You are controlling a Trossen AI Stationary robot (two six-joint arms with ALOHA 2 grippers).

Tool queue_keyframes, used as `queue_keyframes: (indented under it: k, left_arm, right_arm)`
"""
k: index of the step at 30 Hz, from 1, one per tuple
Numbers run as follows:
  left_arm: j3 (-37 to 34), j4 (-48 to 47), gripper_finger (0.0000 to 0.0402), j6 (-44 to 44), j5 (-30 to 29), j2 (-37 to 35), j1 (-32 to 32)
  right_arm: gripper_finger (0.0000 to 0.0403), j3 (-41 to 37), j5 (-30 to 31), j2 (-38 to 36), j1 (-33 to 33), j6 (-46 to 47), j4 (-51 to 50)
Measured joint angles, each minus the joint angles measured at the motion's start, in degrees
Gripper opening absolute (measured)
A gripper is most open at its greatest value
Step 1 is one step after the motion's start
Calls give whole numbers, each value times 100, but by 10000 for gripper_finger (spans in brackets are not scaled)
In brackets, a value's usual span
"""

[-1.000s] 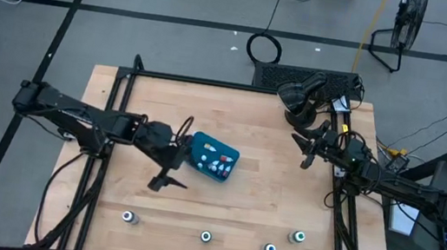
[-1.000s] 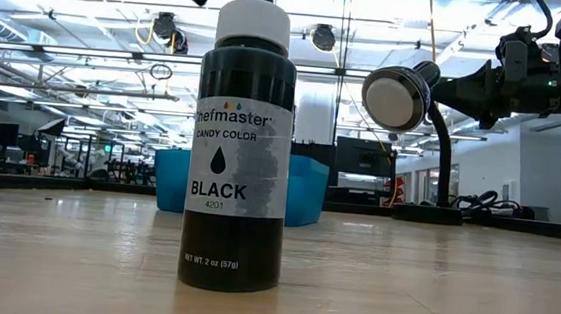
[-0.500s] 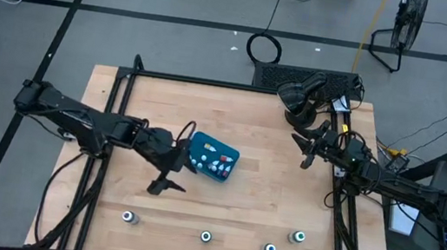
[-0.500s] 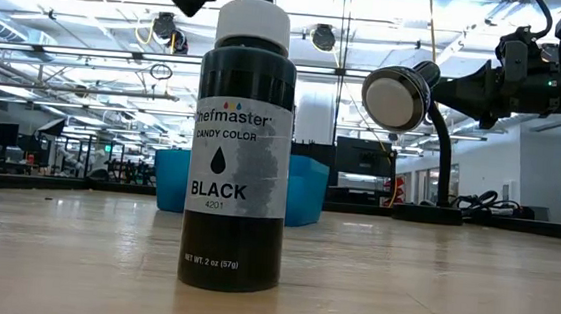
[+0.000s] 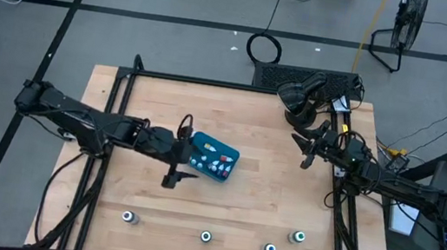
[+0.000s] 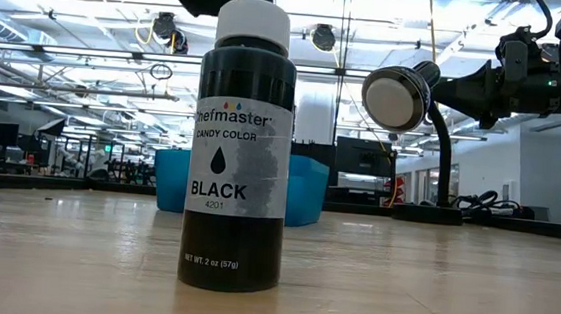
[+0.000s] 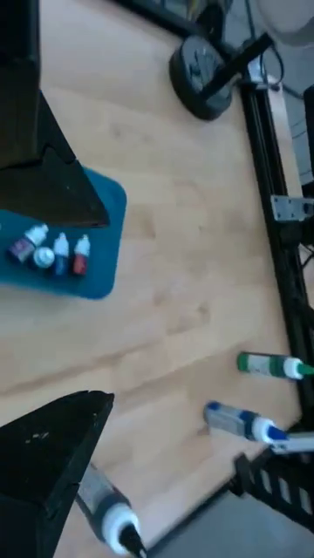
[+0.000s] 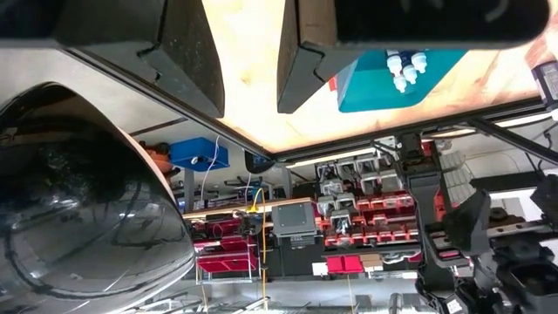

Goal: Pick & Place food coloring
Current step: Adjust the blue bin on the table

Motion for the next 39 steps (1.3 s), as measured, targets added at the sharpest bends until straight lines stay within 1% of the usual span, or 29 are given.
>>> queue_keyframes:
  k: [3,7,10,12,13,16,20,23,25,28,31,34,39]
  left_arm:
    - [2,-179,310,65,-431,0,2]
    - [2,-722,302,53,-1367,-102,6]
    - [20,-1142,296,-26,-1911,-118,88]
    - [7,-1540,293,-86,-2070,-153,182]
    - [8,-1584,291,-92,-2084,-166,257]
    - [13,-1582,285,58,-2103,-166,567]
    - [13,-1434,275,350,-2204,-166,1223]
    - [13,-1436,268,353,-2169,-164,1836]
    - [13,-1434,263,305,-1927,-164,2246]
    - [13,-1388,259,195,-1375,-164,2805]
    - [13,-1345,263,-98,-1187,-124,3271]
    - [13,-1547,270,-173,-901,-5,3599]
    - [9,-2144,286,-119,-475,365,3777]
  right_arm:
    - [100,0,0,0,2,0,2]
    - [100,0,0,0,0,0,0]
    - [100,0,0,0,2,0,0]
    - [100,0,0,0,0,0,0]
    - [100,0,0,0,0,0,0]
    - [100,0,1,-1,0,0,0]
    - [100,0,0,0,0,-1,0]
    - [100,0,0,-2,2,0,2]
    - [100,-1,0,-2,1,0,0]
    - [100,0,0,-2,0,0,0]
    - [100,-2,0,-2,0,0,0]
    - [100,-2,2,-2,0,0,0]
    - [100,-1,0,-2,0,0,2]
